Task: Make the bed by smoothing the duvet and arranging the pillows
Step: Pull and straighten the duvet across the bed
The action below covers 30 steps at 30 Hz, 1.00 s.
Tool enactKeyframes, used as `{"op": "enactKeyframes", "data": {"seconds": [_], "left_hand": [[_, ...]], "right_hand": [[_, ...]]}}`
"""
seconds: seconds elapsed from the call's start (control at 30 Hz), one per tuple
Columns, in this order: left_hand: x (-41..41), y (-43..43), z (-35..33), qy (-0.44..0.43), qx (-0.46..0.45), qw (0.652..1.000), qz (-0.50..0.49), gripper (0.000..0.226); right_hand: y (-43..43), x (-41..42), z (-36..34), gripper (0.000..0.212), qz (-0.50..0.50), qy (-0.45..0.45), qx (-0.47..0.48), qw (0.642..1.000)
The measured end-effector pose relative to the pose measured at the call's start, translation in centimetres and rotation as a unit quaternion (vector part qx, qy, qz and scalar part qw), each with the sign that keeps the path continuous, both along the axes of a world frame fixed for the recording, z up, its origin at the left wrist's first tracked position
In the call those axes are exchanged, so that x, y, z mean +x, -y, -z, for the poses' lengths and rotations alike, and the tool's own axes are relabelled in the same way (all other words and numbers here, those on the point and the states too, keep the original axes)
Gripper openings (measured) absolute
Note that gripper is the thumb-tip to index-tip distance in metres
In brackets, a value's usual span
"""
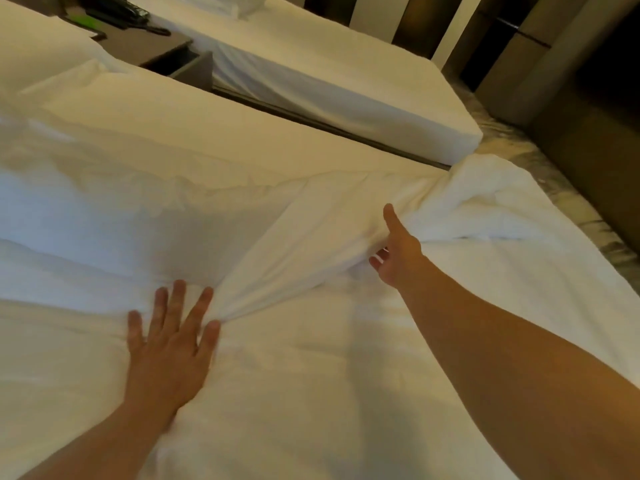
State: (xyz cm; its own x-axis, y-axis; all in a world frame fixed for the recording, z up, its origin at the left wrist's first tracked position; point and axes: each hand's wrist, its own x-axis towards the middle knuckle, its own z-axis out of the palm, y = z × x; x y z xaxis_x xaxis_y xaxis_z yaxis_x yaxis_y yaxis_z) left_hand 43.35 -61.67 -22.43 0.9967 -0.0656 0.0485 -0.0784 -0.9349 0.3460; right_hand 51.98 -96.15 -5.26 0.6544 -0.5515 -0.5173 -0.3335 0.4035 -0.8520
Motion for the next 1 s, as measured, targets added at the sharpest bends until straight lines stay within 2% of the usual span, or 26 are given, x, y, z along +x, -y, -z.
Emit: {"op": "enactKeyframes", "data": {"seconds": [0.07, 0.17, 0.3, 0.4, 0.47, 0.57, 0.67, 0.77, 0.83, 0.93, 1.0], "left_hand": [[0.7, 0.0, 0.5, 0.006, 0.016, 1.000, -0.005, 0.065], [1.3, 0.0, 1.5, 0.015, 0.016, 1.000, -0.003, 0.068], [1.8, 0.0, 2.3, 0.037, 0.030, 0.999, 0.003, 0.072], [1.9, -0.2, 2.1, 0.039, 0.029, 0.999, 0.007, 0.073], [1.7, -0.2, 1.8, 0.037, 0.023, 0.999, 0.012, 0.073], [1.7, -0.3, 1.6, 0.016, 0.021, 1.000, 0.014, 0.074], [1.8, -0.4, 1.1, -0.015, 0.020, 1.000, 0.011, 0.076], [1.2, -0.2, -0.8, 0.013, -0.017, 1.000, 0.000, 0.070], [-0.4, 0.7, -3.0, 0.089, -0.075, 0.993, -0.013, 0.067], [-2.9, 5.6, -7.5, 0.213, -0.180, 0.960, 0.009, 0.075], [-2.8, 11.3, -9.8, 0.206, -0.195, 0.958, 0.052, 0.073]], "right_hand": [[0.9, 1.5, -0.2, 0.064, 0.029, -0.002, 0.005, 1.000], [2.0, 3.7, -0.3, 0.060, 0.078, -0.032, -0.002, 0.996], [2.5, 4.3, -0.5, 0.050, 0.105, 0.027, 0.009, 0.994], [1.9, -1.8, -0.4, 0.036, 0.183, 0.092, 0.004, 0.979], [1.3, -8.4, 1.9, 0.028, 0.225, 0.112, -0.024, 0.968], [-0.5, -16.3, 5.4, 0.022, 0.246, 0.076, -0.022, 0.966], [-1.3, -18.7, 6.0, 0.018, 0.213, 0.059, 0.005, 0.975], [0.2, -19.0, 5.3, 0.026, 0.162, 0.053, 0.008, 0.985], [2.4, -18.8, 5.0, 0.035, 0.113, 0.016, -0.061, 0.992], [6.1, -17.0, 2.9, 0.065, 0.091, -0.009, -0.143, 0.985], [8.6, -15.1, 1.3, 0.059, 0.098, 0.003, -0.162, 0.982]]}}
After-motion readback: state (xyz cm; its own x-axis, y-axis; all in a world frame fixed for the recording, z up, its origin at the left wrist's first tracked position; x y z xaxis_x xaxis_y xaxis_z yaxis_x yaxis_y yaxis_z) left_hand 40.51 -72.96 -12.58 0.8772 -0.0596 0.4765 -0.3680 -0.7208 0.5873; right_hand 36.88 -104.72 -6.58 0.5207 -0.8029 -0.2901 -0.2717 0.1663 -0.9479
